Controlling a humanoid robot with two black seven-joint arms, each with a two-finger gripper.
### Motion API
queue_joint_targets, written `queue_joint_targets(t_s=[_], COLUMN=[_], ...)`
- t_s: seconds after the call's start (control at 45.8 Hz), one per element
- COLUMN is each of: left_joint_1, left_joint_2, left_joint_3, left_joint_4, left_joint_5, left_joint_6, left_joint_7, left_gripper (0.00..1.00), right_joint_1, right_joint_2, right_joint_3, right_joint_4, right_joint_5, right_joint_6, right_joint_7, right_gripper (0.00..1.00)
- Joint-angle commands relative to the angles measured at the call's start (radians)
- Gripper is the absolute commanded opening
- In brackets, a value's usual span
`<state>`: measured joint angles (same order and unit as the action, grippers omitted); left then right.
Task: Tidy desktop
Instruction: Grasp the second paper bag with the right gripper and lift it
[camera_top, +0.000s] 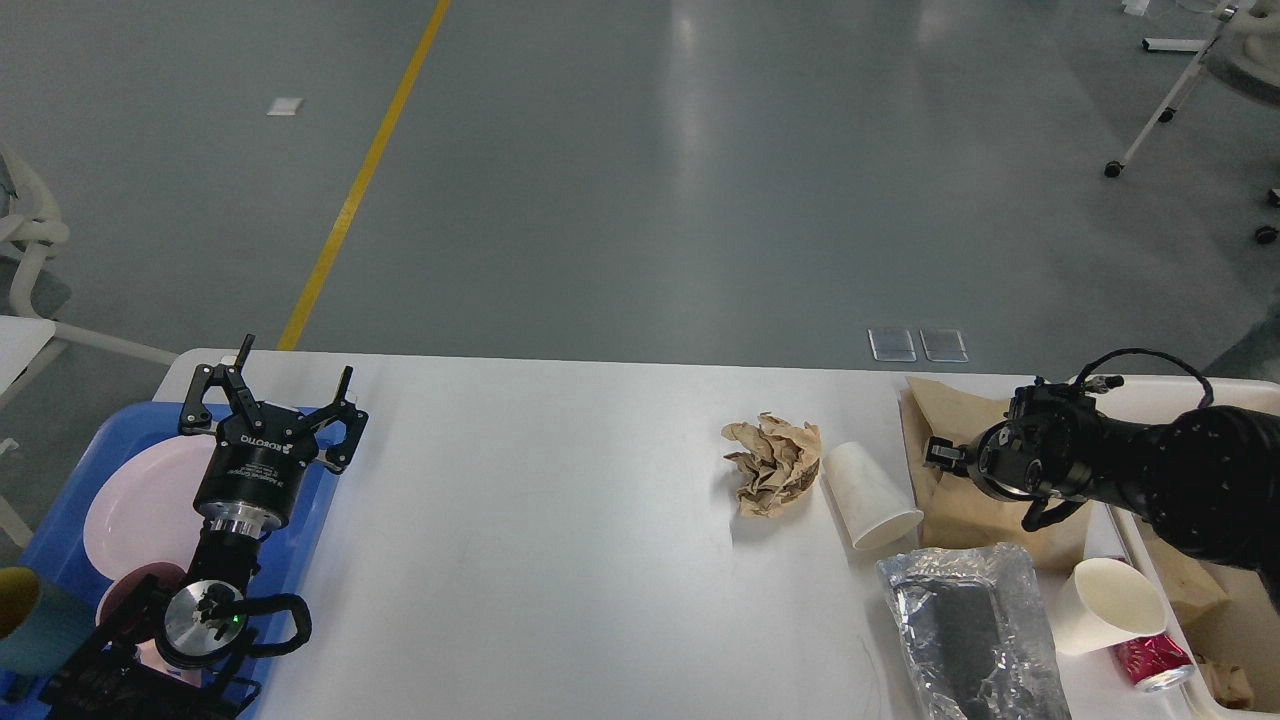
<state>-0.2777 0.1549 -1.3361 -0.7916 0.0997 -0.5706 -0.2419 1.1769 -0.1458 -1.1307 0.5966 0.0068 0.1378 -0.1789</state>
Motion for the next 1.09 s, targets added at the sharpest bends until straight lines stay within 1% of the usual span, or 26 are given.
queue_joint_targets(t_s=[0.0,0.044,0.066,0.087,0.153,0.197,0.24,0.284,0.328,0.809,0.94,1.071], left_joint_1=[0.000,0.000,0.000,0.000,0.000,0.000,0.000,0.000,0.000,0.000,0.000,0.000], left_joint_2=[0.000,0.000,0.000,0.000,0.000,0.000,0.000,0.000,0.000,0.000,0.000,0.000], left_joint_3=[0.000,0.000,0.000,0.000,0.000,0.000,0.000,0.000,0.000,0.000,0.000,0.000], left_joint_4=[0.000,0.000,0.000,0.000,0.000,0.000,0.000,0.000,0.000,0.000,0.000,0.000], left_joint_5=[0.000,0.000,0.000,0.000,0.000,0.000,0.000,0.000,0.000,0.000,0.000,0.000], left_joint_6=[0.000,0.000,0.000,0.000,0.000,0.000,0.000,0.000,0.000,0.000,0.000,0.000], left_joint_7=[0.000,0.000,0.000,0.000,0.000,0.000,0.000,0.001,0.000,0.001,0.001,0.001], left_gripper=[0.96,0.96,0.96,0.96,0.96,0.96,0.96,0.96,0.96,0.96,0.96,0.96], right_joint_1=[-0.009,-0.013,-0.013,-0.013,-0.014,-0.017,-0.019,-0.019,-0.020,0.000,0.061,0.148], right_joint_2=[0.002,0.005,0.006,0.008,0.011,0.011,0.012,0.015,0.017,0.005,-0.024,-0.081], right_joint_3=[0.002,0.003,0.003,0.006,0.015,0.020,0.025,0.031,0.037,0.061,0.060,0.055], right_joint_4=[0.000,0.000,0.000,0.000,-0.001,-0.003,-0.001,-0.001,-0.001,0.000,0.018,0.083], right_joint_5=[0.004,0.004,0.004,0.004,0.004,0.004,0.004,0.008,0.015,0.035,0.071,0.076], right_joint_6=[-0.001,-0.001,-0.001,-0.001,-0.003,-0.003,-0.003,0.002,-0.001,-0.001,0.017,0.034], right_joint_7=[-0.002,-0.002,-0.004,-0.004,-0.004,-0.007,-0.017,-0.040,-0.045,-0.050,-0.050,-0.050], right_gripper=[0.42,0.33,0.24,0.18,0.09,0.00,0.00,0.00,0.00,0.00,0.00,0.00])
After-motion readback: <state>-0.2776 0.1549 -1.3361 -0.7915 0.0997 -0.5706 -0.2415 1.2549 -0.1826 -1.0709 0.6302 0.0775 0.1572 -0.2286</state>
